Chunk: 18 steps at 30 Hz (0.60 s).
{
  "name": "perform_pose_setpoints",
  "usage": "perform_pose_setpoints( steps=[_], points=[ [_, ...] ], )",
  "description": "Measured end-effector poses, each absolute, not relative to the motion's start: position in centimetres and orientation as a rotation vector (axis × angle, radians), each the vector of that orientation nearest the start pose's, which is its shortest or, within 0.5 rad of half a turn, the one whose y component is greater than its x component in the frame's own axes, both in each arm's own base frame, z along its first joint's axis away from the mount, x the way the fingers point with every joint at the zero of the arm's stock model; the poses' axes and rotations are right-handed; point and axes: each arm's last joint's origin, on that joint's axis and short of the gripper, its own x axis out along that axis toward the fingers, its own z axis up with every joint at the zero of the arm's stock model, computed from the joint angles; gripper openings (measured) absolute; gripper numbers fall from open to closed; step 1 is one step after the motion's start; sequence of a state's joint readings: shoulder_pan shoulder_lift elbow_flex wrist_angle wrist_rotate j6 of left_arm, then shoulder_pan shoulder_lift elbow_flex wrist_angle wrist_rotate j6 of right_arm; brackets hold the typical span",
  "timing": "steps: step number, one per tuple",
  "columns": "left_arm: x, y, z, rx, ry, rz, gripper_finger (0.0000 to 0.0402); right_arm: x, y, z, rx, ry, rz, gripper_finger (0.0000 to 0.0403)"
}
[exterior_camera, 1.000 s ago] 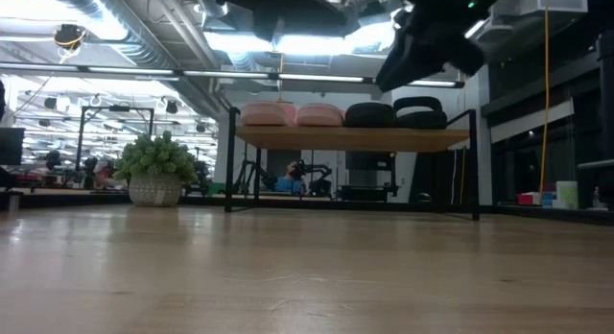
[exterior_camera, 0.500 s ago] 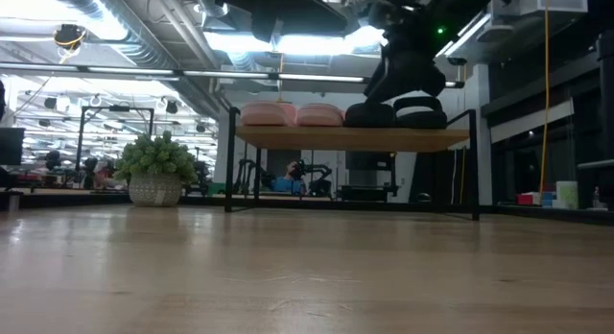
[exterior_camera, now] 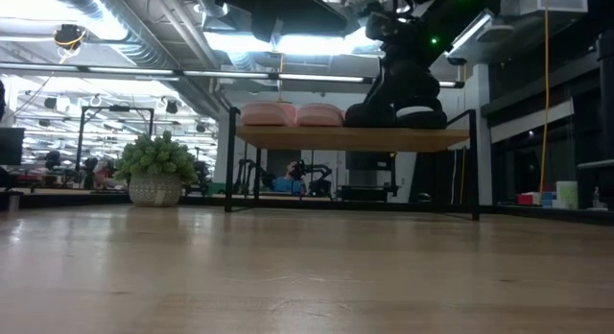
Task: Pick and place slides into the shelf
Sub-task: Adjust the black slippers on the shelf
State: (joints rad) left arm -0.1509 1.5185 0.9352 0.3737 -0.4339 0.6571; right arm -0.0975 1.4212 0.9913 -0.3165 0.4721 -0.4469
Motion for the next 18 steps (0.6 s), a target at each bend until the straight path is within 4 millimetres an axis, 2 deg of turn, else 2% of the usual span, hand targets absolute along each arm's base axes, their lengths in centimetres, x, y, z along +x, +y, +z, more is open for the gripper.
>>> perform_pose_setpoints(
  steps=[10,18],
  points=[
    [33.37,-3.84,26.27,0.711,0.288,0.206,0.0065,29.39,-4.18,25.29,-0.554,0.862,-0.364,0.0021],
    [33.37,-3.84,26.28,0.711,0.287,0.206,0.0065,29.22,-4.15,25.14,-0.560,0.888,-0.354,0.0006]
  ],
)
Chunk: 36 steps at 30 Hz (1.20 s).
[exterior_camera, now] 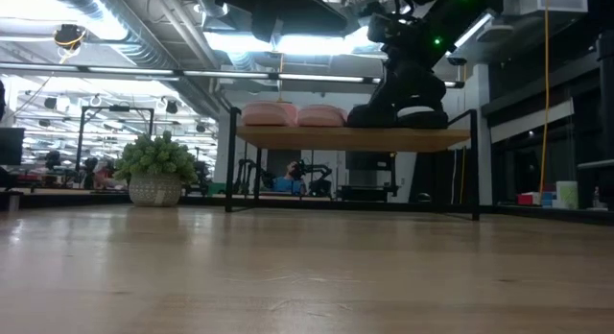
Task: Pick and place slides into the shelf
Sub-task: Adjust the black slippers on the shelf
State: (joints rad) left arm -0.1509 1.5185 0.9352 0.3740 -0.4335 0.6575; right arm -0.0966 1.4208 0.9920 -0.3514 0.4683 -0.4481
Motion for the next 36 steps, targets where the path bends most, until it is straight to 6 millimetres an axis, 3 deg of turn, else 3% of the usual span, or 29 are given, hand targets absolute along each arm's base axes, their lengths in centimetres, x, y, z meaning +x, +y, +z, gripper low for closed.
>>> perform_pose_setpoints(
  steps=[36],
  points=[
    [33.37,-3.84,26.26,0.711,0.288,0.206,0.0065,29.03,-4.02,25.37,-0.686,0.921,-0.289,0.0001]
  ],
)
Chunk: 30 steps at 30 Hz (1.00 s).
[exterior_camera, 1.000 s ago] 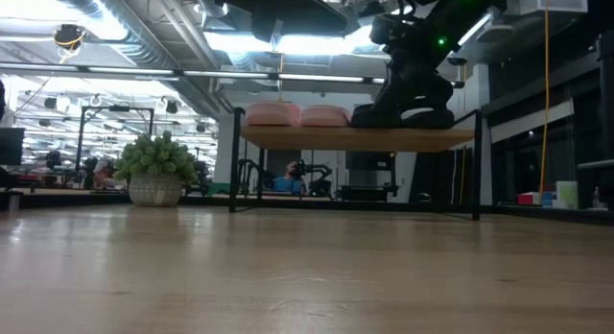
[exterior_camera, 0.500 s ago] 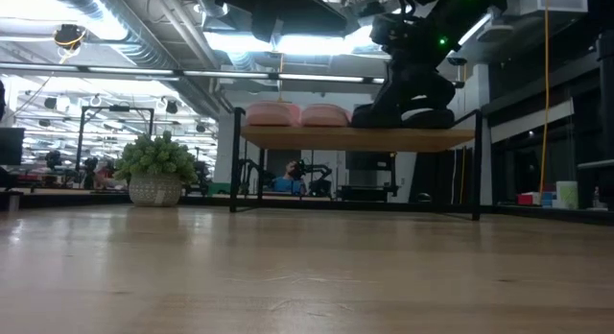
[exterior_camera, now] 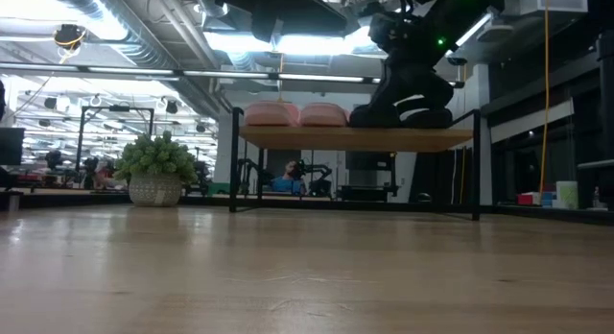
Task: Pick and place slides into the shelf
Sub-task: Adjust the black slippers on the shelf
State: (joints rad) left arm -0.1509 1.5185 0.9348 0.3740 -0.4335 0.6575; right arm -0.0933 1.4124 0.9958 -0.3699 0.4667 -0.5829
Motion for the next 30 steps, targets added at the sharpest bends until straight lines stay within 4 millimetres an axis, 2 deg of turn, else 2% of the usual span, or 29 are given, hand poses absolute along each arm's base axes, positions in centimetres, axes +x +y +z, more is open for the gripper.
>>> perform_pose_setpoints(
  steps=[16,30],
  points=[
    [33.37,-3.84,26.26,0.711,0.288,0.206,0.0065,29.19,-4.18,25.46,-0.711,0.901,-0.242,0.0004],
    [33.36,-3.84,26.25,0.711,0.288,0.206,0.0065,29.26,-4.26,26.05,-0.716,0.862,-0.291,0.0137]
  ],
)
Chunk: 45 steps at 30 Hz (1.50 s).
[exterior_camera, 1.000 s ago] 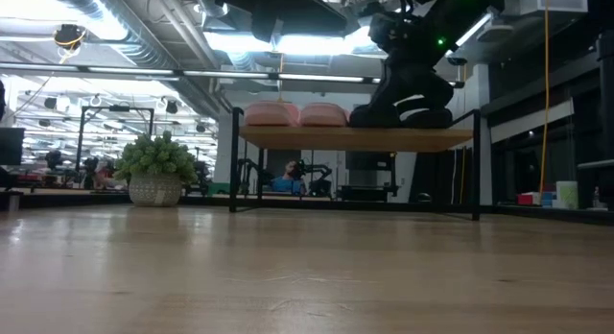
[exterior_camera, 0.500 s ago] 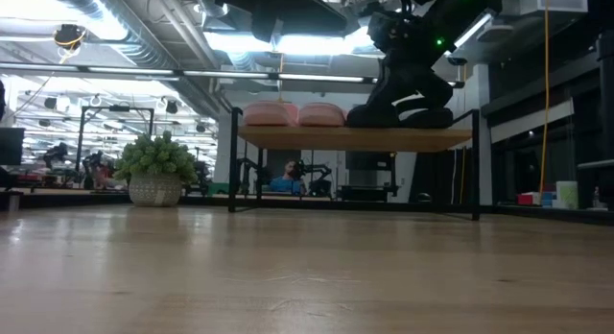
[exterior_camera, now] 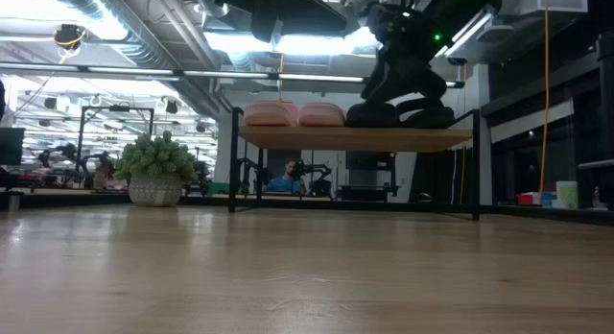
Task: Pick and place slides into the shelf
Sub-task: Adjust the black slippers on the shelf
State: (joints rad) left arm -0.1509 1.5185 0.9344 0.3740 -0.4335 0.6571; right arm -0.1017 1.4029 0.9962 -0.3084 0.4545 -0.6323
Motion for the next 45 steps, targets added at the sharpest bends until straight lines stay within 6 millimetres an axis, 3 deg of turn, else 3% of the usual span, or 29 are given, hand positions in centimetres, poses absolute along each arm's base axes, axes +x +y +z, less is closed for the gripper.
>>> perform_pose_setpoints(
  steps=[10,18,25,32,37,41,45],
  points=[
    [33.4,-3.8,26.3,0.711,0.288,0.206,0.0065,27.4,-2.8,28.9,-0.731,0.763,-0.332,0.0176],
    [33.4,-3.8,26.3,0.710,0.288,0.207,0.0065,23.8,-1.9,31.4,-0.717,0.768,-0.518,0.0138],
    [33.4,-3.8,26.3,0.710,0.288,0.207,0.0065,21.5,-2.2,31.4,-0.622,0.845,-0.561,0.0087],
    [33.4,-3.8,26.3,0.708,0.288,0.208,0.0065,20.6,-2.7,30.0,-0.480,0.975,-0.533,0.0041],
    [33.4,-3.8,26.3,0.708,0.288,0.208,0.0065,20.8,-2.2,29.9,-0.424,0.950,-0.445,0.0010],
    [33.4,-3.8,26.3,0.707,0.288,0.208,0.0065,20.9,-2.0,29.6,-0.385,0.963,-0.352,0.0018],
    [33.4,-3.8,26.3,0.685,0.285,0.212,0.0065,21.0,-2.0,29.4,-0.364,0.975,-0.352,0.0063]
  ],
)
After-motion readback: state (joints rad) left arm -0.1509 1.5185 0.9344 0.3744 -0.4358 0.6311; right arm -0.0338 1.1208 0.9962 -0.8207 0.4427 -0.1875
